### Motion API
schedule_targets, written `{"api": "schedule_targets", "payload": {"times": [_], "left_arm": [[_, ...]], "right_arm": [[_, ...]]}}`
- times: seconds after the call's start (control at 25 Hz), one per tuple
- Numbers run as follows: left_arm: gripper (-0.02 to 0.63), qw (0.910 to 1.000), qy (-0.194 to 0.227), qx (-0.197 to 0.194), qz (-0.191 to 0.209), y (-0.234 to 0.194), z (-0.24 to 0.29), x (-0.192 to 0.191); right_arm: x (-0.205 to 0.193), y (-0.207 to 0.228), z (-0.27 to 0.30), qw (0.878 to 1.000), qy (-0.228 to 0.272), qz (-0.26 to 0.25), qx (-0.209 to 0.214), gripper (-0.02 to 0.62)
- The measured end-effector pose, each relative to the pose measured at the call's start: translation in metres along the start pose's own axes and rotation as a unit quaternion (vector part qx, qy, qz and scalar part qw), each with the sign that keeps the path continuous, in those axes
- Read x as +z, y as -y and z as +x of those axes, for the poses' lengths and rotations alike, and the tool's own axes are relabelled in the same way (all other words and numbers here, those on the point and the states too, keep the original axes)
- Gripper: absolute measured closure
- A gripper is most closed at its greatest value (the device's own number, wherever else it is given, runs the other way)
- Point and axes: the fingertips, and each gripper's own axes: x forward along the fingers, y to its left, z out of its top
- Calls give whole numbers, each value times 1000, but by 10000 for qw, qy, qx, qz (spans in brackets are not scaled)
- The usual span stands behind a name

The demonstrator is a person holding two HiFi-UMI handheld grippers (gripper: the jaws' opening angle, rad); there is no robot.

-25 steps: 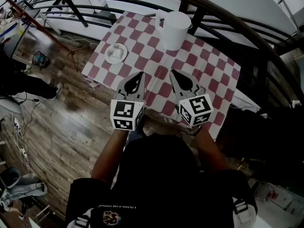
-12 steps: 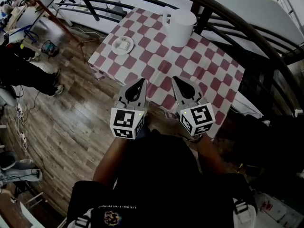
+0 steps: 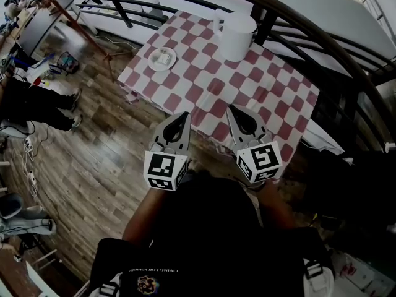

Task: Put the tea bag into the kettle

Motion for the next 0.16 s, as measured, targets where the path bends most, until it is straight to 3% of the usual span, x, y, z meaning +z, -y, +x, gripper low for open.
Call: {"api": "schedule_targets", "payload": {"times": [0.16], "left_arm": [[603, 10000, 14, 51, -24, -2, -9, 1]], "right_arm": [[3, -4, -4, 10000, 28, -36, -10, 580]]}}
